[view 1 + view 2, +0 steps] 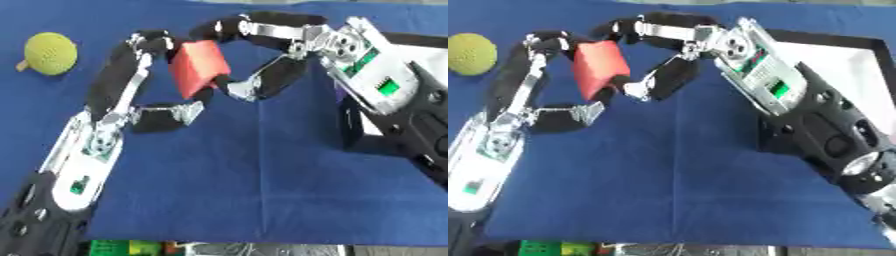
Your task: Pick up the objects with one hand, pass them to the other hand, and then place them into the box on the other side of the table.
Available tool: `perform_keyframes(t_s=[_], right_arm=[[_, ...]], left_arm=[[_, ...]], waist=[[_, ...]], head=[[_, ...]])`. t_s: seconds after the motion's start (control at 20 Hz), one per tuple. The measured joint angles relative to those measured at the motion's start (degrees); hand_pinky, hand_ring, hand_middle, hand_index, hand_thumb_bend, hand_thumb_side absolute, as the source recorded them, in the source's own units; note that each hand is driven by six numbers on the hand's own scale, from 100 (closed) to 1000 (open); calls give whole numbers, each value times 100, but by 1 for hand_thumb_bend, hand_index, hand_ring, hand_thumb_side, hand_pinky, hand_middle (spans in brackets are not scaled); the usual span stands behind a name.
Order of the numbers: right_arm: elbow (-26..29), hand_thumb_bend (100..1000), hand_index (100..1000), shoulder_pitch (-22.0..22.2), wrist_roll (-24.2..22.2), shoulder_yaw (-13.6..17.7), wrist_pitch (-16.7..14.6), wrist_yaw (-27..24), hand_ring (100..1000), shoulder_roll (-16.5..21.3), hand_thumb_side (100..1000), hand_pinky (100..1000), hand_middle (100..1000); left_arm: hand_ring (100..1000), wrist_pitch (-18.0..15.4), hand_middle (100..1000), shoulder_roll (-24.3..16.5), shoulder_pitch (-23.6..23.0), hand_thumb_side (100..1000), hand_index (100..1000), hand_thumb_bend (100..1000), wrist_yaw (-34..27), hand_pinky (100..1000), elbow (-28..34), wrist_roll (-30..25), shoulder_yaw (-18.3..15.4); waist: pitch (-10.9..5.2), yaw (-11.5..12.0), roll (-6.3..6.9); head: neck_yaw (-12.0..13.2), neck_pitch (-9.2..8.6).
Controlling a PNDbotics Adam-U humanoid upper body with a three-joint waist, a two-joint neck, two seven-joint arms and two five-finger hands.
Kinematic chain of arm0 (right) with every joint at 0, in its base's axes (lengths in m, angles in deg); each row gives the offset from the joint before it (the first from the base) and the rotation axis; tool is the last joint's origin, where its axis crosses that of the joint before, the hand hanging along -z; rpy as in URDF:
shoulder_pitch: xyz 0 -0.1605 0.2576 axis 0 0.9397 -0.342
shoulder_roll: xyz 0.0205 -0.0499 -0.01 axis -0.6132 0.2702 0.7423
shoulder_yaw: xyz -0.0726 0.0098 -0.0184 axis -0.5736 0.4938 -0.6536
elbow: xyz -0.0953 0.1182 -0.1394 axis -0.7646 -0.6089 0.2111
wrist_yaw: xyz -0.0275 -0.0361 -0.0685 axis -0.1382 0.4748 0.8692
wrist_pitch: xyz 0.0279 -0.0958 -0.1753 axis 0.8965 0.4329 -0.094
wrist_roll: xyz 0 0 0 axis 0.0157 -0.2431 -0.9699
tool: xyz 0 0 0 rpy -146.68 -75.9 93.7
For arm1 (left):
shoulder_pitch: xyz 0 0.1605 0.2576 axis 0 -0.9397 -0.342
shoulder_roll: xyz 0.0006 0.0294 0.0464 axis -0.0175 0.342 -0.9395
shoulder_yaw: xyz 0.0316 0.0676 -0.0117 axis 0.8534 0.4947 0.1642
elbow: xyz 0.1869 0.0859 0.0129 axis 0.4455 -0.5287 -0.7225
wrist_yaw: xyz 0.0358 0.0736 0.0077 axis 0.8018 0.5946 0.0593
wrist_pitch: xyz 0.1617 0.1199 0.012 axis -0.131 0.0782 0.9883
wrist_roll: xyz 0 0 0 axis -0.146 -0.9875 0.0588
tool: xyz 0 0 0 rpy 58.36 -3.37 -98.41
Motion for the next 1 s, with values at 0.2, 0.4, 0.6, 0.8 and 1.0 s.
perform_keyframes(t_s=[0.2,0.4,0.6,0.8,1.0], right_arm=[[-1,100,911,-1,-9,6,-23,-23,1000,0,248,981,750],[-2,100,855,-1,71,19,16,-170,1000,0,267,965,753],[-2,100,832,0,94,19,27,-286,1000,1,131,958,734],[-2,100,783,0,56,39,51,-350,1000,3,100,954,719],[-2,100,772,0,45,44,93,-380,1000,4,100,951,709]], left_arm=[[482,-17,456,20,1,298,622,100,-2,721,-9,72,15],[486,-10,459,42,7,279,628,100,-6,726,-25,83,31],[493,-8,465,47,13,234,638,100,-4,730,-26,82,31],[503,9,476,90,14,200,652,100,5,735,-26,92,34],[528,62,504,96,14,161,695,100,1,750,-26,145,39]], waist=[[5,-2,0],[6,-4,0],[8,-4,0],[8,-6,0],[9,-6,0]], head=[[0,0],[0,0],[0,0],[-1,0],[-19,0]])
